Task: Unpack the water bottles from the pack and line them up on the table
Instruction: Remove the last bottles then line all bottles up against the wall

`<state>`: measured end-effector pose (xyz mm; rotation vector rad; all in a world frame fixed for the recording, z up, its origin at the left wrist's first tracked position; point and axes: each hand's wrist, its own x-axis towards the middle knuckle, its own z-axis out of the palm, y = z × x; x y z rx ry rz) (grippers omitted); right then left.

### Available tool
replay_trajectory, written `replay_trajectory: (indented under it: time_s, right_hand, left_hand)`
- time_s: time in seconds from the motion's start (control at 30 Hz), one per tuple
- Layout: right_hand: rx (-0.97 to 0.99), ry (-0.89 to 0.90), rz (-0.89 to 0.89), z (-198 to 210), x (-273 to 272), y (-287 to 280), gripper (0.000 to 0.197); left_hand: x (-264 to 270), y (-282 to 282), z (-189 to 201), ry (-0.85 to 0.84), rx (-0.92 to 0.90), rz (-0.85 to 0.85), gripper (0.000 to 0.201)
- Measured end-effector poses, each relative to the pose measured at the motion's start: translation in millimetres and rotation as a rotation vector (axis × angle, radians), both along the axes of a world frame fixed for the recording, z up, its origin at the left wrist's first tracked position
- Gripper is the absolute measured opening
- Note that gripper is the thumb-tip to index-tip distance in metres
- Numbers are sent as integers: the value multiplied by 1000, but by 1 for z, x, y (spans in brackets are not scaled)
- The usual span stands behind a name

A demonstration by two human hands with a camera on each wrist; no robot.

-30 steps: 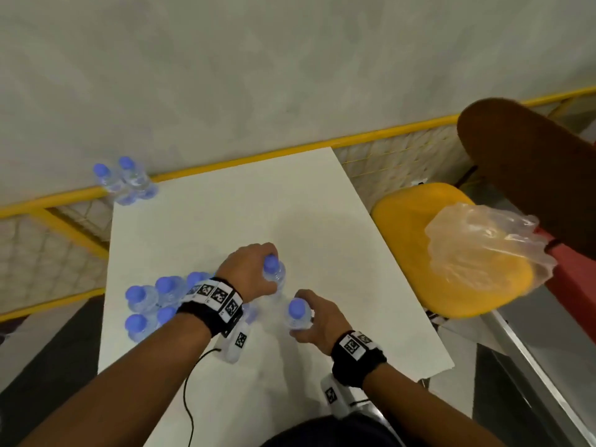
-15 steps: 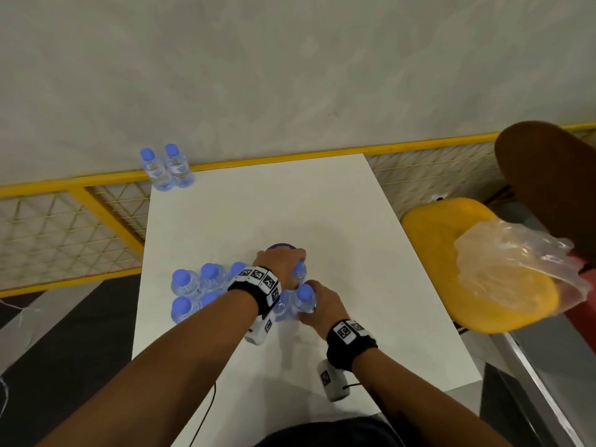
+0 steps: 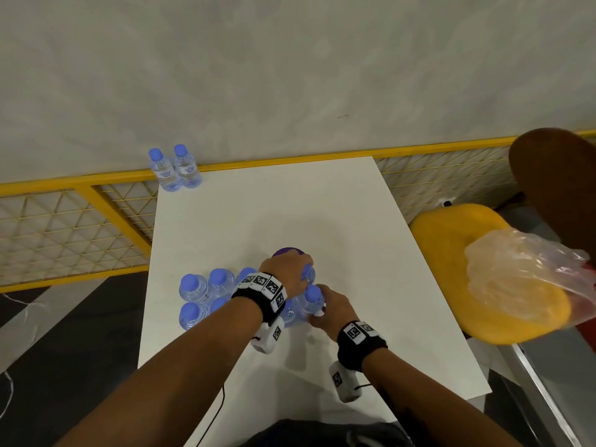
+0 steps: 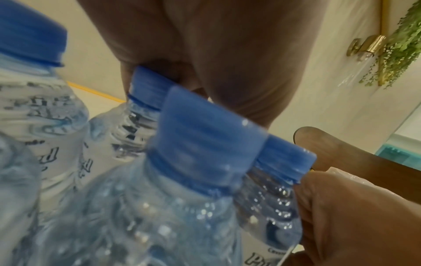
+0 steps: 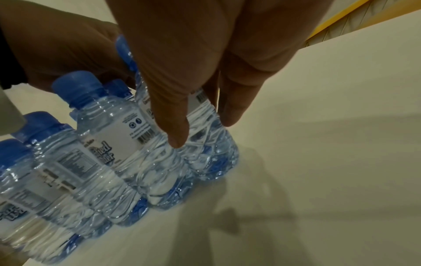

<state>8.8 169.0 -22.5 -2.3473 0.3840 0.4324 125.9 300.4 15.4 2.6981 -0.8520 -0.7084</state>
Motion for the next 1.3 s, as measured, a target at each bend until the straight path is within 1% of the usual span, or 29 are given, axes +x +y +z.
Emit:
replay_trajectory:
  time_s: [0.17,0.2,0.23,0.27,0.3,0.33,0.37,0.4,0.47,0.5,0.53,0.6,0.63,0.7,0.77,0.83,0.87,0.9,0.93,1.0,1.03,1.1,1.17,1.27,1.3]
  right_hand:
    - [3,54,35,20,2,0,48]
    - [-4,74,54,26,1,0,56]
    - [-29,95,73,33,0,0,74]
    - [-55,110,84,39,-2,-2,95]
    - [-83,106,82,51,-5,-3,112]
    - [-95,70,62,62,-5,-3,117]
    - [-91,9,49,78,-6,0,113]
    - [-75,-82,60,95,-4,6,101]
    - [-57,-281,191,127,6,28,69]
    - [-51,-335,280,140,15,43,57]
    - [-45,-354,370,150,26,60,50]
    - [-32,-303,555,158,52,101,40]
    - [-40,-263,646,160,65,124,37]
    - [-129,-163,794,152,90,168,35]
    - [-260,-95,918,141,110,202,43]
    - [-352,-59,1015,130,123,223,52]
    - [-392,-39,1048,125,129,230,52]
    - [-429,-29,1069,119,134,235,48]
    - [-462,-13,1079,113,139,241,40]
    - [-496,38,1067,106,144,248,16]
    - [-488,63,1058,101,146,249,9]
    - [-464,60,1053,93,147,248,10]
    - [-452,14,1046,88,148,244,4]
    - [-453,-43,1054,82,157,239,23]
    - [-443,-67,1045,83,162,237,25]
  left_hand:
    - [2,4,5,50,-24,-7,46]
    - [2,6,9,68,-46,3,49]
    - [1,10,15,80,-81,21,53]
    - [0,15,22,75,-124,49,57]
    - [-1,22,30,51,-177,86,60]
    - [-4,33,38,9,-237,125,59]
    - [-7,47,47,-54,-296,154,55]
    - [-11,64,57,-126,-336,174,49]
    - [-22,105,69,-228,-340,220,37]
    - [-29,126,71,-250,-319,252,34]
    - [-36,145,70,-264,-295,286,34]
    - [-51,179,60,-266,-236,340,41]
    - [-57,191,55,-234,-198,368,42]
    - [-70,207,45,-167,-110,410,41]
    - [-80,216,34,-155,-60,426,47]
    - [-85,222,22,-146,-71,446,49]
    - [-85,223,16,-141,-86,458,47]
    - [-85,225,10,-138,-104,473,46]
    - [-85,226,6,-133,-116,485,46]
    - [-84,225,2,-143,-117,503,45]
    - [-85,224,1,-144,-112,514,44]
    - [-84,223,-2,-130,-120,529,42]
    - [-82,224,-6,-111,-112,527,36]
    - [-75,231,-3,-91,-112,554,25]
    - [-70,236,1,-86,-124,582,23]
